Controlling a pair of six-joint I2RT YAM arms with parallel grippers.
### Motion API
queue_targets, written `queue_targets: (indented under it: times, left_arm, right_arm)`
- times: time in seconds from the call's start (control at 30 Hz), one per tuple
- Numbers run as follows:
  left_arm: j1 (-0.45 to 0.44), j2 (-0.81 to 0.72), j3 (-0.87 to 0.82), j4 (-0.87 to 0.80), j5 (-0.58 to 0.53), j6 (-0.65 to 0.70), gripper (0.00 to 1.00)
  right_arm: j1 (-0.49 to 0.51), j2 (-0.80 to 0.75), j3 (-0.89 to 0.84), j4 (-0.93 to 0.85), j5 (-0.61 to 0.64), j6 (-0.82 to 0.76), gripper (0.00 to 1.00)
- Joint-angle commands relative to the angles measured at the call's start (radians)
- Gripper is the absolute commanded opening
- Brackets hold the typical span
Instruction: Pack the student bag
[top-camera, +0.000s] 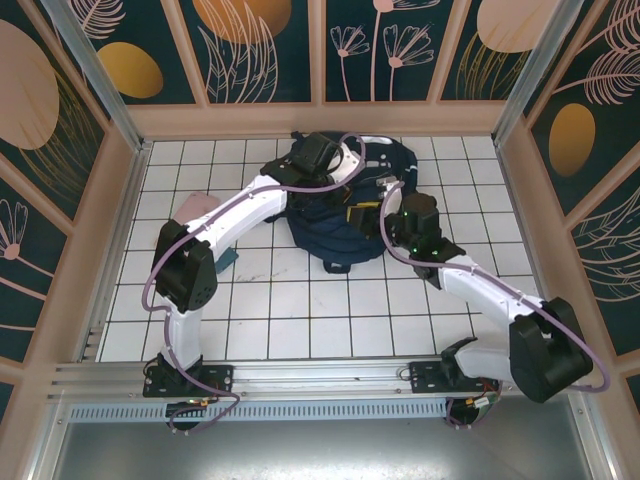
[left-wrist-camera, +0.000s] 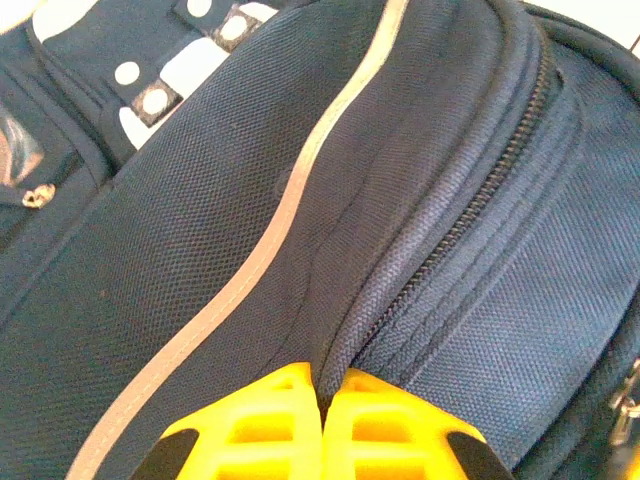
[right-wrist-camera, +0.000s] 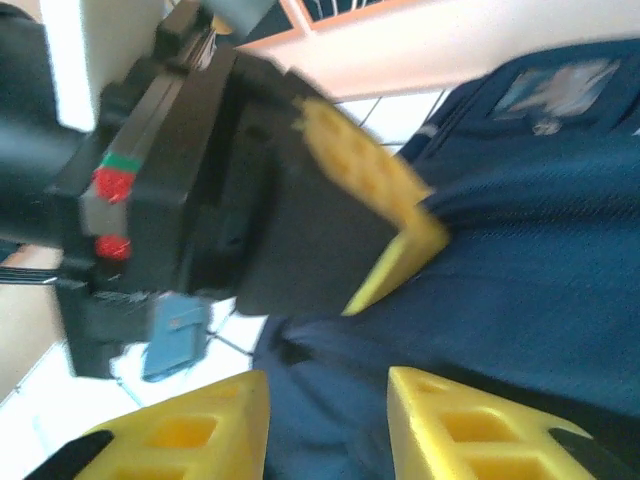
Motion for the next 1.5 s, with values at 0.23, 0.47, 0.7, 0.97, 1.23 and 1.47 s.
queue_targets:
  times: [0.23, 0.47, 0.7, 0.97, 1.23, 1.47]
  left_arm:
    - [0.001, -0.187, -0.254, 0.359, -0.019, 0.007, 0.0]
    - [0.002, -0.239, -0.313, 0.396, -0.004, 0.018, 0.0]
    - [0.001, -0.26, -0.349, 0.41, 0.02, 0.009, 0.0]
    - [0.002, -0.263, -0.377, 0.423, 0.034, -0.007, 0.0]
    - [0.001, -0.263, -0.377, 0.429, 0.051, -0.027, 0.0]
    - [0.003, -0.332, -0.436, 0.448, -0.02, -0.228, 0.36]
  right_arm:
    - [-0.179, -0.186, -0.026, -0.257, -0.068, 0.327, 0.56]
    - [-0.255, -0.125, 0.013, -0.252, -0.166, 0.493, 0.65]
    - [-0.256, 0.008, 0.062, -0.082, -0.26, 0.588, 0.69]
    - [-0.248, 0.066, 0.074, 0.002, -0.283, 0.622, 0.54]
    - [-0.244, 0.134, 0.084, 0.033, -0.32, 0.719, 0.51]
    - [-0.201, 0.173, 0.086, 0.225, -0.363, 0.798, 0.4]
